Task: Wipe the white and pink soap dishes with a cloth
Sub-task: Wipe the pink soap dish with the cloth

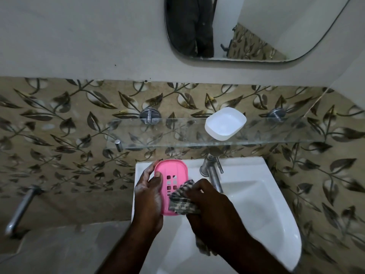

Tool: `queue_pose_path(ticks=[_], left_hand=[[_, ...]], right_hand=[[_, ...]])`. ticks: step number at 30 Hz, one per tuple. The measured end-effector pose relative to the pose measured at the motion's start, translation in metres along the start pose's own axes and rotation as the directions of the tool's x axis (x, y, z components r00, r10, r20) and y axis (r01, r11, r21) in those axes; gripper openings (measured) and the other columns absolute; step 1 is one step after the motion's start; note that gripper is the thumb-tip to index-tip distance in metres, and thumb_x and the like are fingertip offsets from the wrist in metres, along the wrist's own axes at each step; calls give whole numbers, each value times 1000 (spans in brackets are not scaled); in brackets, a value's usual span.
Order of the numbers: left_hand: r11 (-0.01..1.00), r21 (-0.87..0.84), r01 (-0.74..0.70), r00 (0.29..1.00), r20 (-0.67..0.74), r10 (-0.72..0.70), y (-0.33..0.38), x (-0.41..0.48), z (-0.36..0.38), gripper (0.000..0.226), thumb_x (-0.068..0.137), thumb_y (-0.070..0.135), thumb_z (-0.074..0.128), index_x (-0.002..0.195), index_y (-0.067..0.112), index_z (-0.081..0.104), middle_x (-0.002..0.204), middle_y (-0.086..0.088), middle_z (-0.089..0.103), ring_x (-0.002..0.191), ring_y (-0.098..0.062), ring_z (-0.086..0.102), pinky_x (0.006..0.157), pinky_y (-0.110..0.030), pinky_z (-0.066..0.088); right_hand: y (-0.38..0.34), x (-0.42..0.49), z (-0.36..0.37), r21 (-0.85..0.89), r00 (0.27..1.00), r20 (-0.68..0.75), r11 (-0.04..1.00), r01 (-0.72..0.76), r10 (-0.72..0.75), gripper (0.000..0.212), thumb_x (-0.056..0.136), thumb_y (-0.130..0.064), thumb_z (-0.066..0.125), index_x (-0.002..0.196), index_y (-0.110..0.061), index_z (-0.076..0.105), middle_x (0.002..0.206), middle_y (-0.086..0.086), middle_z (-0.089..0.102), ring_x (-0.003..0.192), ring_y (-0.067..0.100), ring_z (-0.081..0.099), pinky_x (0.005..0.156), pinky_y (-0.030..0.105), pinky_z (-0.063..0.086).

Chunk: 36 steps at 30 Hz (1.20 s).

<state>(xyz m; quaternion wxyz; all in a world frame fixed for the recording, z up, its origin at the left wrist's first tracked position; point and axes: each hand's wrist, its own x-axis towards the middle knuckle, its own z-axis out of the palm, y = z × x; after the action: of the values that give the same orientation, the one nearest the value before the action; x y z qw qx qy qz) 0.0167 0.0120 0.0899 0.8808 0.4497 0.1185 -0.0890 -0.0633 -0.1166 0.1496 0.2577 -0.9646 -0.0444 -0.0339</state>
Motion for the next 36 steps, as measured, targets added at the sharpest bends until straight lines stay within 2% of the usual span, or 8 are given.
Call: queue_pose_path(ticks=[3, 8, 15, 18, 23, 27, 33, 36], left_hand=[[994, -57, 90, 996, -20, -91, -5, 1, -5, 29, 96, 5, 48, 107, 24, 67, 89, -8, 77, 74, -28, 73, 54, -39, 58], [912, -267, 311, 950, 110, -292, -5, 0, -7, 23, 89, 30, 56, 99, 16, 72, 79, -8, 74, 65, -21, 71, 54, -35, 59], [884, 130, 449, 821, 330, -466, -15, -21, 15, 66, 76, 73, 57, 114, 21, 73, 124, -15, 67, 109, -29, 67, 82, -43, 57], [859, 71, 506, 758, 439, -483, -10, -20, 10, 65, 72, 58, 74, 117, 11, 70, 114, -18, 71, 102, -32, 69, 79, -40, 56], [775, -121, 621, 735, 435, -521, -7, -10, 1, 72, 51, 41, 91, 99, -9, 72, 95, -26, 70, 85, -37, 70, 76, -45, 58], [776, -132, 617, 748, 405, -526, -6, -3, 3, 84, 53, 51, 80, 105, -14, 68, 110, -32, 65, 99, -42, 67, 84, -49, 57], [771, -297, 563, 747, 581, -322, 12, -9, 14, 72, 41, 23, 99, 97, -12, 71, 92, -32, 69, 81, -42, 71, 70, -49, 61], [853, -251, 458, 845, 421, -330, 12, -9, 7, 80, 6, 32, 99, 75, -3, 76, 70, -21, 71, 56, -31, 70, 45, -38, 58]], right_hand=[[10, 8, -12, 401, 997, 34, 913, -71, 62, 25, 82, -11, 61, 95, -30, 72, 99, 0, 63, 80, 12, 64, 72, 27, 52], [28, 20, -26, 968, 899, 69, 187, -165, 433, 17, 91, 0, 56, 97, -7, 70, 86, 22, 69, 72, 31, 64, 62, 37, 57], [12, 17, 3, 788, 936, -21, 582, -201, 352, 22, 81, -15, 59, 97, -26, 71, 90, -1, 75, 84, 14, 71, 77, 33, 59], [11, 15, 4, 687, 963, -86, 715, -128, 256, 26, 76, -13, 57, 93, -29, 67, 85, -8, 72, 79, 0, 67, 70, 15, 51], [14, 5, 12, 266, 999, -39, 964, 19, -9, 17, 86, -19, 62, 100, -24, 69, 95, -3, 67, 91, 13, 62, 83, 36, 49], [4, 3, 9, 419, 996, 92, 906, -53, 16, 35, 78, -37, 56, 110, -32, 69, 105, -15, 70, 99, 2, 63, 89, 29, 50], [13, 13, -8, 887, 953, 212, 367, -281, 217, 19, 90, -11, 67, 107, -18, 72, 99, 14, 75, 88, 28, 73, 67, 35, 59], [26, 25, -16, 783, 932, 32, 570, -249, 362, 15, 93, -16, 64, 104, -22, 71, 94, 4, 77, 86, 22, 74, 71, 41, 60]])
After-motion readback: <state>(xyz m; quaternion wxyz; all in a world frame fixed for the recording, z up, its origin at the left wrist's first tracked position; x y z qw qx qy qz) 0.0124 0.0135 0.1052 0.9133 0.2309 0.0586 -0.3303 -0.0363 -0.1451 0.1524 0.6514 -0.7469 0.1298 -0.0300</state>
